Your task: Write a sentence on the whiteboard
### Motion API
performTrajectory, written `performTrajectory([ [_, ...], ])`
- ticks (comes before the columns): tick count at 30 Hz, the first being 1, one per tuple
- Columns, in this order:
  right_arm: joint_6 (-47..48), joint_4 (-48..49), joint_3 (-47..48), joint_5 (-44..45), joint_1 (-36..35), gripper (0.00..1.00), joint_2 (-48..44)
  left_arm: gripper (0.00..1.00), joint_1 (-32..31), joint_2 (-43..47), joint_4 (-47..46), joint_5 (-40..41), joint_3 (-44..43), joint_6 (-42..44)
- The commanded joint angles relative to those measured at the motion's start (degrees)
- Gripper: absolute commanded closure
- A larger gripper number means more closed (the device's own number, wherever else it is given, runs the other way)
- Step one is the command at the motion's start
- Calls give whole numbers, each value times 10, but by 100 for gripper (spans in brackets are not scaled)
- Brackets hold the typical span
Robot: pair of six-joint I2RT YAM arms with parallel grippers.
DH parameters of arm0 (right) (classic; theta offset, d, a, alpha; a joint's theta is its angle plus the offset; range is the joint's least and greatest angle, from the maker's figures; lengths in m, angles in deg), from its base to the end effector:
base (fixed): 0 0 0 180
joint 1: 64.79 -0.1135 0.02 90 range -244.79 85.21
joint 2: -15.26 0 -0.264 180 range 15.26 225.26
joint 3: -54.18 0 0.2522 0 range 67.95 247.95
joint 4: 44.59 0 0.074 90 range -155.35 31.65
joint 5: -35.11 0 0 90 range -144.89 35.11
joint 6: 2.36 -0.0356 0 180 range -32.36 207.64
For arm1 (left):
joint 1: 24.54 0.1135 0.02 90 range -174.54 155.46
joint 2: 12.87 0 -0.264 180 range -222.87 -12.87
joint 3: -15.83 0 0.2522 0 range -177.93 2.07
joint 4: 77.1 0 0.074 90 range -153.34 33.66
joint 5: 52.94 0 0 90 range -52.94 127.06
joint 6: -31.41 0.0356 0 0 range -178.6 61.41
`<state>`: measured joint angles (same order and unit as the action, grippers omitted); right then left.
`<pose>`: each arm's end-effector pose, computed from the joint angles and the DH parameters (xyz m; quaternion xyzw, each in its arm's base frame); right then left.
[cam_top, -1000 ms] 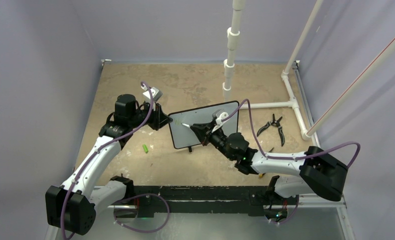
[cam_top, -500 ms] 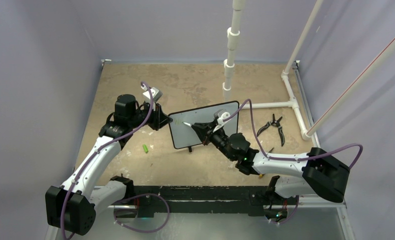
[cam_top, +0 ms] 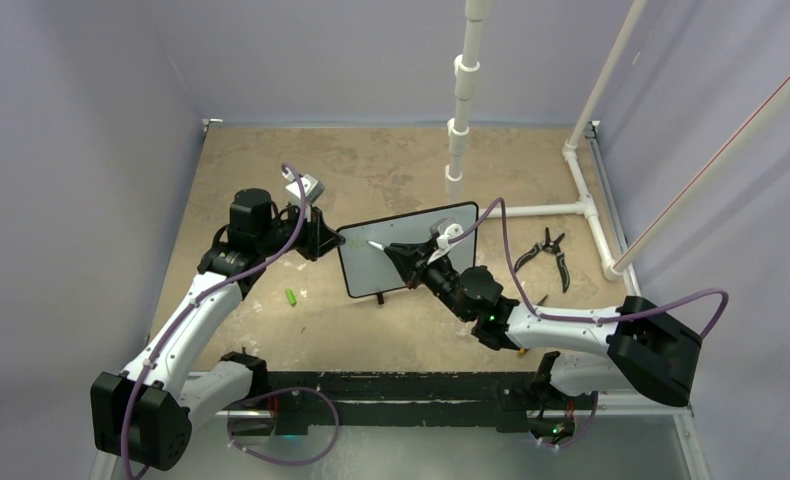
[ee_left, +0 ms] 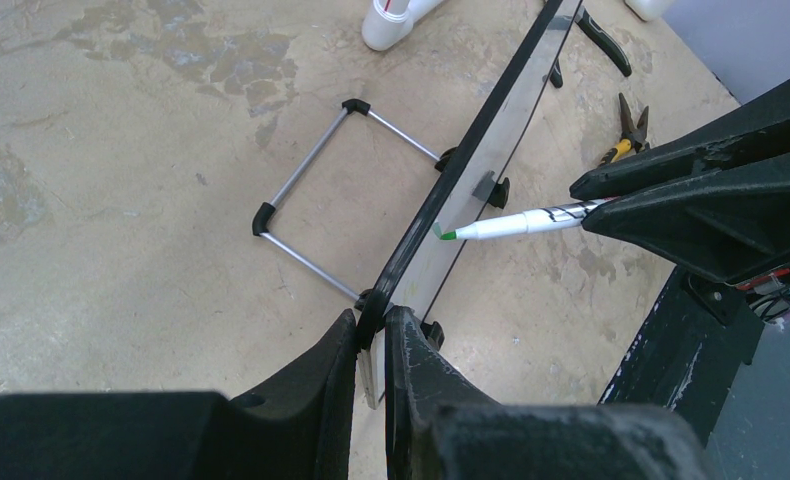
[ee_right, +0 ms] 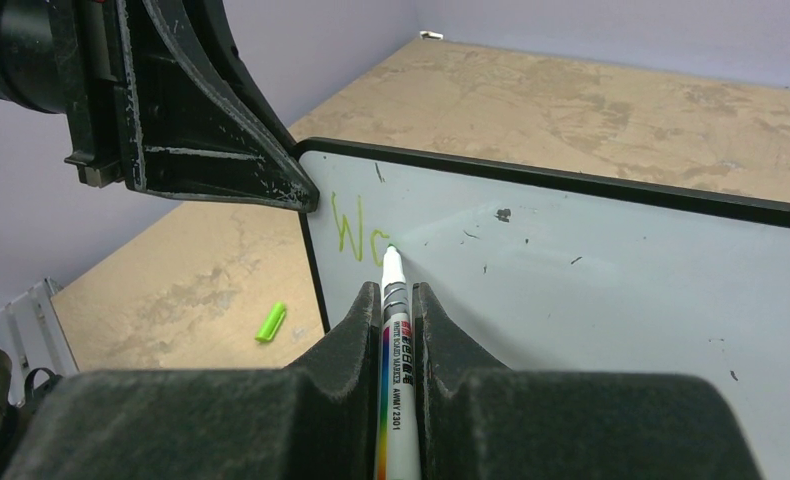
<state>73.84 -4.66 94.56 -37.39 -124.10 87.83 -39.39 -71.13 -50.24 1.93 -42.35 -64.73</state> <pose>0.1426 0.2193 0.2456 -0.1458 0.6438 0.3630 0.6576 0.2125 -0.0775 0.2909 0.2191 0.7983 -0.3437 0.4434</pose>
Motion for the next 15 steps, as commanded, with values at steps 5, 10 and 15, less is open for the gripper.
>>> performTrajectory([
  [5, 17, 21, 13, 23, 2, 100, -3, 100, 3, 12, -11, 10, 0, 15],
  [10, 12, 13, 11, 22, 2, 100, 0, 100, 3, 13, -11, 11, 0, 15],
  [15, 1, 1, 5, 17, 2, 100, 1, 100, 3, 13, -11, 10, -1, 15],
])
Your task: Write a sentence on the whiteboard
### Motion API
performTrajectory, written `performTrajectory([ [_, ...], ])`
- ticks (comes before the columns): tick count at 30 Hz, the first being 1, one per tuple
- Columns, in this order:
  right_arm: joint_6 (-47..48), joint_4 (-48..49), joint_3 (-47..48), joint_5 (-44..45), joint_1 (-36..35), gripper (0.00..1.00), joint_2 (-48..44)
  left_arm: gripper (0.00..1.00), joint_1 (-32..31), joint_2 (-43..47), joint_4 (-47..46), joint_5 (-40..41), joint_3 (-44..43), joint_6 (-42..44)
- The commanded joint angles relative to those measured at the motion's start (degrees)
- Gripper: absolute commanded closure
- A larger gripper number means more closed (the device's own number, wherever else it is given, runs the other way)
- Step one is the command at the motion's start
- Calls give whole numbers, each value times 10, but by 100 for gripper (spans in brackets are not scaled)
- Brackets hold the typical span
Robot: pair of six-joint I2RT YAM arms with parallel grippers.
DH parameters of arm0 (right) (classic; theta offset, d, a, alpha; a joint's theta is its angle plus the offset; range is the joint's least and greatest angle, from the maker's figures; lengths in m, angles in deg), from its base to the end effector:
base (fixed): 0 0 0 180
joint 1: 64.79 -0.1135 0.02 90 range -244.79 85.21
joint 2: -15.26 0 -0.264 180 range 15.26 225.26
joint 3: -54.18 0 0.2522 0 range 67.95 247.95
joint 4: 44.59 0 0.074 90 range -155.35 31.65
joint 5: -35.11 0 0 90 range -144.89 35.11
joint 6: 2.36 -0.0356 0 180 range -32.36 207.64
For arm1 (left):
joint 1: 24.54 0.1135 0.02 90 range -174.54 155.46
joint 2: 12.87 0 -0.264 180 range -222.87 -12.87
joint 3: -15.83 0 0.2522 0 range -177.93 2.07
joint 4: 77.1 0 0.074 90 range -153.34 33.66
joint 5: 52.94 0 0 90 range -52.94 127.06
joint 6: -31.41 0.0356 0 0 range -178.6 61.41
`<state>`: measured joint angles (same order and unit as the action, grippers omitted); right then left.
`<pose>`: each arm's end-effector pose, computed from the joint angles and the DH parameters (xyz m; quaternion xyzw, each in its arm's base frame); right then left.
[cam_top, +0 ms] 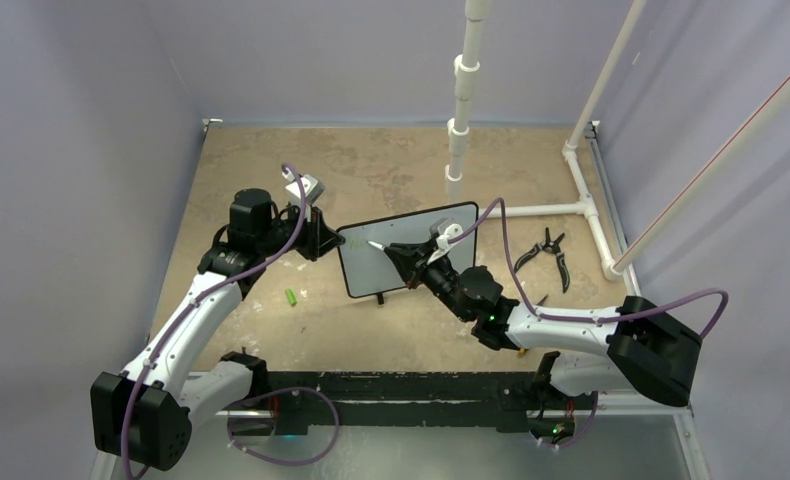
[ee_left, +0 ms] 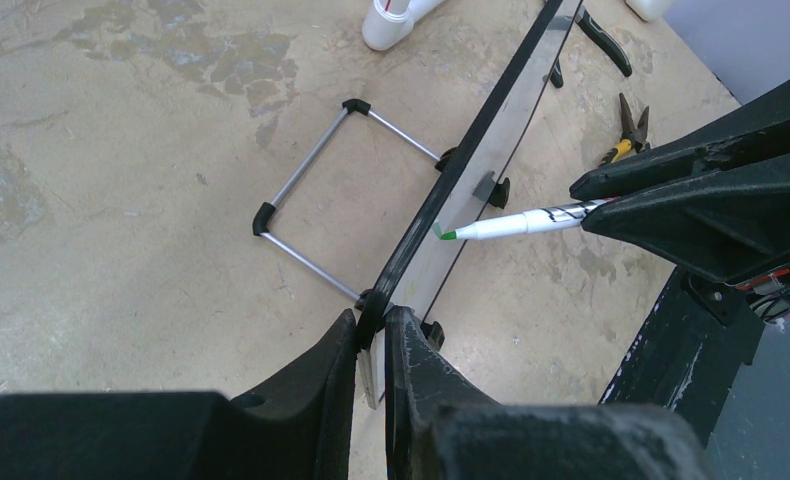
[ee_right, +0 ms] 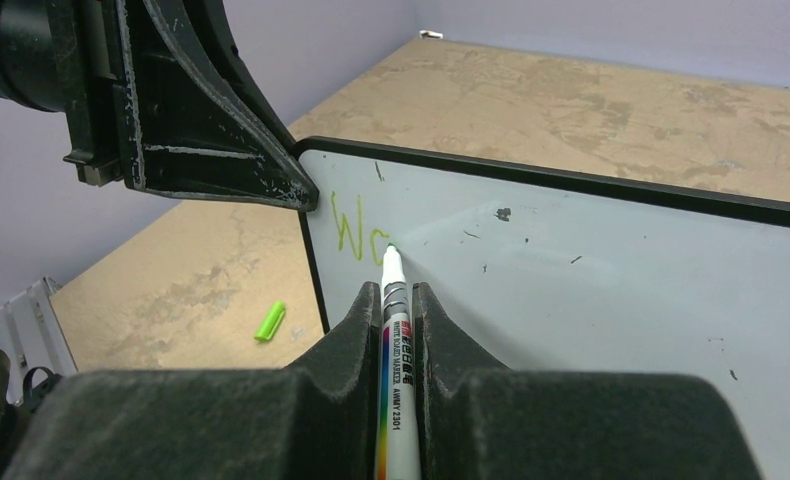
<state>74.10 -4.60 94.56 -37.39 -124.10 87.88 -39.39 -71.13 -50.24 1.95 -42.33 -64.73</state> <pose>0.1426 0.2193 0.2455 -0.1472 0.6434 0.3616 0.6585 0.2125 -0.0775 0.2908 0.2189 0.7984 -0.3436 0.4433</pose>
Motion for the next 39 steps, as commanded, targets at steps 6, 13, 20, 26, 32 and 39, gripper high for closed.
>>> performTrajectory([
  [6, -10, -12, -1, 16, 2, 100, 5, 100, 3, 14, -11, 10, 0, 16],
  [13, -13, -22, -4, 30, 0, 100, 2, 100, 3, 14, -12, 10, 0, 16],
  [20, -14, -30, -2, 35, 0, 100, 3, 100, 3, 13, -12, 10, -1, 16],
  [26, -17, -33, -6, 54, -1, 100, -4, 100, 3, 13, -12, 10, -1, 15],
  [32, -17, -28, -12, 66, -1, 100, -20, 100, 3, 13, -12, 10, -1, 15],
  [39, -5, 10, -37, 31, -2, 100, -63, 100, 3, 12, -12, 10, -1, 16],
])
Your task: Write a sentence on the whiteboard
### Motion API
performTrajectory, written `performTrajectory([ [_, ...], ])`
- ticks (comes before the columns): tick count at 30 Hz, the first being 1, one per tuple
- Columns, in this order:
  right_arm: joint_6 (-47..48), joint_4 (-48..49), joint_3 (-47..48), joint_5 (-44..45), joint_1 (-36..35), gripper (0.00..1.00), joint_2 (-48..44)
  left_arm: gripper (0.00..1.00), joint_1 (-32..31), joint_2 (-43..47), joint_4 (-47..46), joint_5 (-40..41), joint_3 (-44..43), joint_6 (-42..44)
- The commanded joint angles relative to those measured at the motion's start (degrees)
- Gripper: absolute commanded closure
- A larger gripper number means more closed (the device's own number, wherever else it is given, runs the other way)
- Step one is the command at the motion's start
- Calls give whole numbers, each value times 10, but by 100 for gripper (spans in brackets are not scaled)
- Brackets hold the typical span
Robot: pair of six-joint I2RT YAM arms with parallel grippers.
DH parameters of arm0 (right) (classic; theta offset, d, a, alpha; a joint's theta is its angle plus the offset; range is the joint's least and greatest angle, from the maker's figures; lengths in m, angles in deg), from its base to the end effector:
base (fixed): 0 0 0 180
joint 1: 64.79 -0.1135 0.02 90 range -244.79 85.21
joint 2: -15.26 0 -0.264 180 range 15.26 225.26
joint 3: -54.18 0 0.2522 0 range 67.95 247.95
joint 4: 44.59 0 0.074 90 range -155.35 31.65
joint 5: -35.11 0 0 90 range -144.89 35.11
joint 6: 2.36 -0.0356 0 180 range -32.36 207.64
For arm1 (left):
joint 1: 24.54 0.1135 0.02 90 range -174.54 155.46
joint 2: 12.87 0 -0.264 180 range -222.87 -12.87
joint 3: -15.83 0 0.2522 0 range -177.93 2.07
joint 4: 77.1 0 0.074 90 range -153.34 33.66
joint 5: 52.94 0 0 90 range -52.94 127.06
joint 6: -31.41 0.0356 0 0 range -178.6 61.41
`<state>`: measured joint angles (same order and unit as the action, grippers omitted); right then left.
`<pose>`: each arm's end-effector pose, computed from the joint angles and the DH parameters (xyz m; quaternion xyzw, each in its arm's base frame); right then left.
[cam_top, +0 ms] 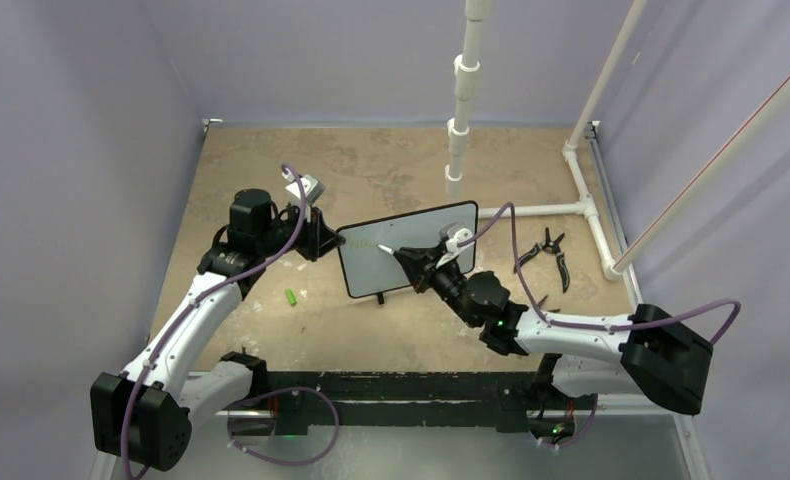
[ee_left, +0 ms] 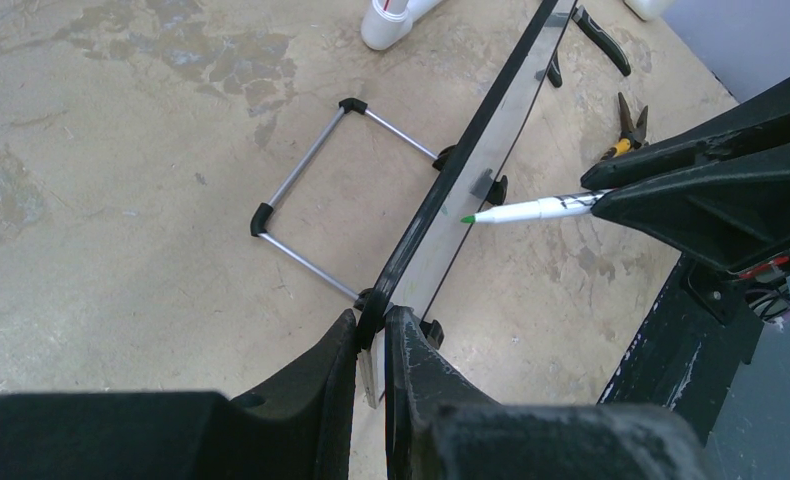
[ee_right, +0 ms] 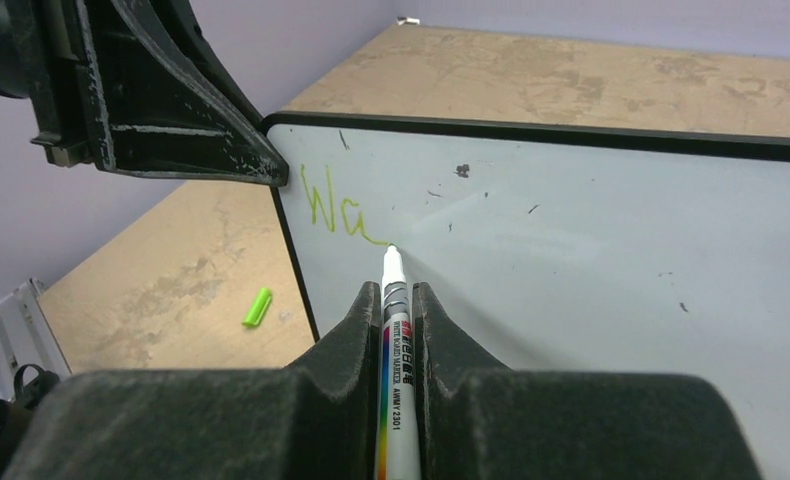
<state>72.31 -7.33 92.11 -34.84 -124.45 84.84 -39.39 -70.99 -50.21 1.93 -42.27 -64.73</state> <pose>0.1366 0.2092 0.2391 -0.1301 0.6612 0.3513 0.6500 0.2120 -0.0774 0.2909 0.2191 0.7982 -0.3437 0.4436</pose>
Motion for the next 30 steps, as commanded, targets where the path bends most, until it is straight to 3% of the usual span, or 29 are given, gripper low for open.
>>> performTrajectory([
  [1, 16, 42, -15, -3, 2, 100, -38, 100, 3, 11, -13, 10, -1, 16],
  [30, 32, 48, 48, 13, 2, 100, 24, 100, 3, 12, -11, 8, 0, 16],
])
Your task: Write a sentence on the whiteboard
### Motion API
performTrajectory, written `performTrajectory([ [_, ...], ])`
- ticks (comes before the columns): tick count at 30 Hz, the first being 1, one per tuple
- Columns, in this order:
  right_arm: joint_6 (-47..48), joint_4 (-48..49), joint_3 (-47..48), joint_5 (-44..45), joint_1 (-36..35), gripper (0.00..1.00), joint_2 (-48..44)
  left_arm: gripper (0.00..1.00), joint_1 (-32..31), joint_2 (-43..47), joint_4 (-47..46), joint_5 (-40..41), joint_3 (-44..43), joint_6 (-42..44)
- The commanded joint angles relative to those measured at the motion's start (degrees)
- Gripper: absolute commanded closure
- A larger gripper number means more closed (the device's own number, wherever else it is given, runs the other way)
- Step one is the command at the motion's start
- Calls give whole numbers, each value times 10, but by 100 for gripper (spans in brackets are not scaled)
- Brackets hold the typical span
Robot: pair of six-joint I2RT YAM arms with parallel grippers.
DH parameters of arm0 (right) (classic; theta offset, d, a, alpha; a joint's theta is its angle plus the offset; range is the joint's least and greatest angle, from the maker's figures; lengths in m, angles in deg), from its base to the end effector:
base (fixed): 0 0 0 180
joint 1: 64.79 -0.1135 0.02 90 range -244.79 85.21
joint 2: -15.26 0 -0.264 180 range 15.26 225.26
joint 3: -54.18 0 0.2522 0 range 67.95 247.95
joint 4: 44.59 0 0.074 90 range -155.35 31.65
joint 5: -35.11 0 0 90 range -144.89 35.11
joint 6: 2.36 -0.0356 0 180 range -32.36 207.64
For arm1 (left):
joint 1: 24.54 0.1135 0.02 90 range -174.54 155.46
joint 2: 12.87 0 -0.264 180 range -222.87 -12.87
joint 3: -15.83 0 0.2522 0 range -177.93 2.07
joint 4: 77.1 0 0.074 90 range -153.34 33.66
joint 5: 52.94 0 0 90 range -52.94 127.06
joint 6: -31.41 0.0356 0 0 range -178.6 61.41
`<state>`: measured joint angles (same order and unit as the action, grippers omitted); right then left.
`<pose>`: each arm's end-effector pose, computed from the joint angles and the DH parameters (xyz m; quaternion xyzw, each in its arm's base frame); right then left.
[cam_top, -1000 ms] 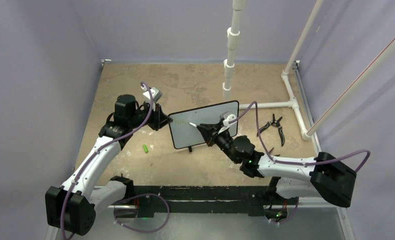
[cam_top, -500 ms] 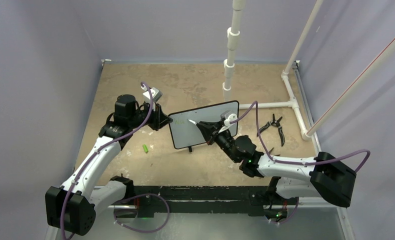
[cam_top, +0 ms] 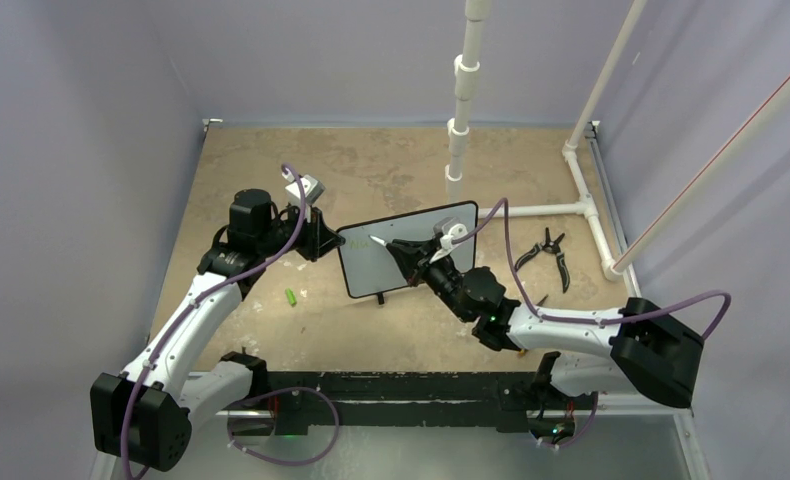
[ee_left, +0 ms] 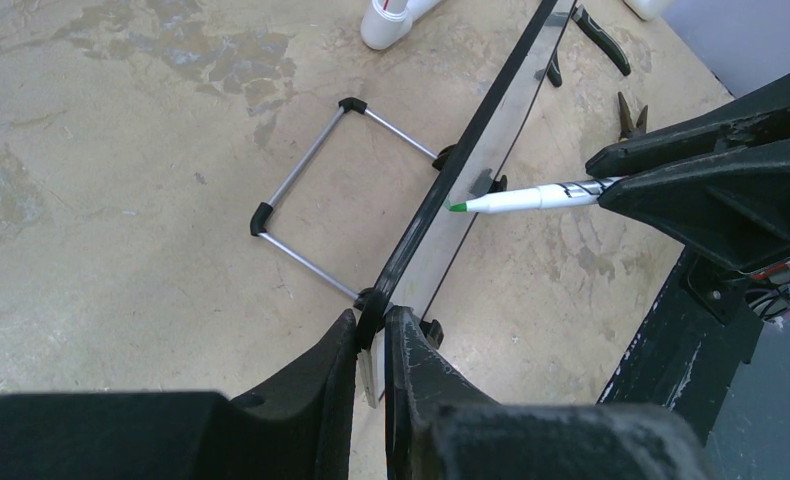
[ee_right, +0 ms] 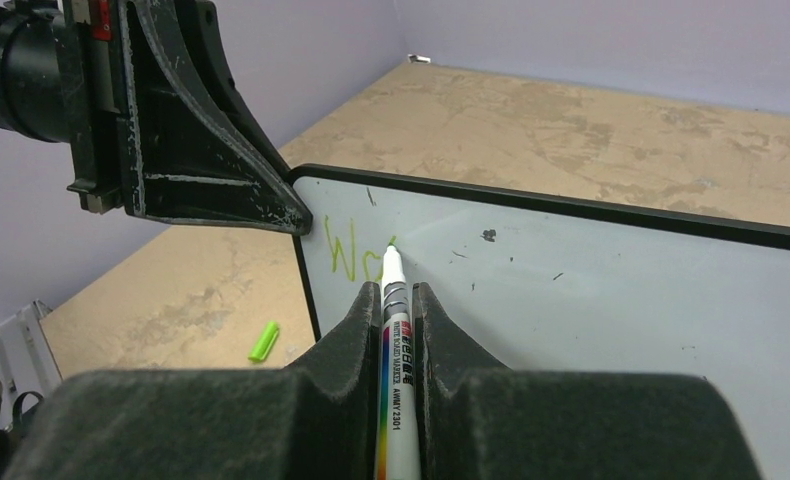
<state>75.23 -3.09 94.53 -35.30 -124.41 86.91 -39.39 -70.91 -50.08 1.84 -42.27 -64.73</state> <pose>0.1409 0.2167 0.2521 -0.1335 0.6315 0.3562 0.6757 0.2116 -0.0773 0.2910 0.2194 0.7982 -0.3443 0.4430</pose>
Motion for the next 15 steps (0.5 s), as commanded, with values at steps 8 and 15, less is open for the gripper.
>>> performTrajectory([
  [8, -20, -20, 11, 39, 1, 100, -2, 100, 3, 12, -13, 10, -1, 16],
  [15, -39, -37, -6, 42, 1, 100, -12, 100, 3, 13, -13, 9, -1, 15],
])
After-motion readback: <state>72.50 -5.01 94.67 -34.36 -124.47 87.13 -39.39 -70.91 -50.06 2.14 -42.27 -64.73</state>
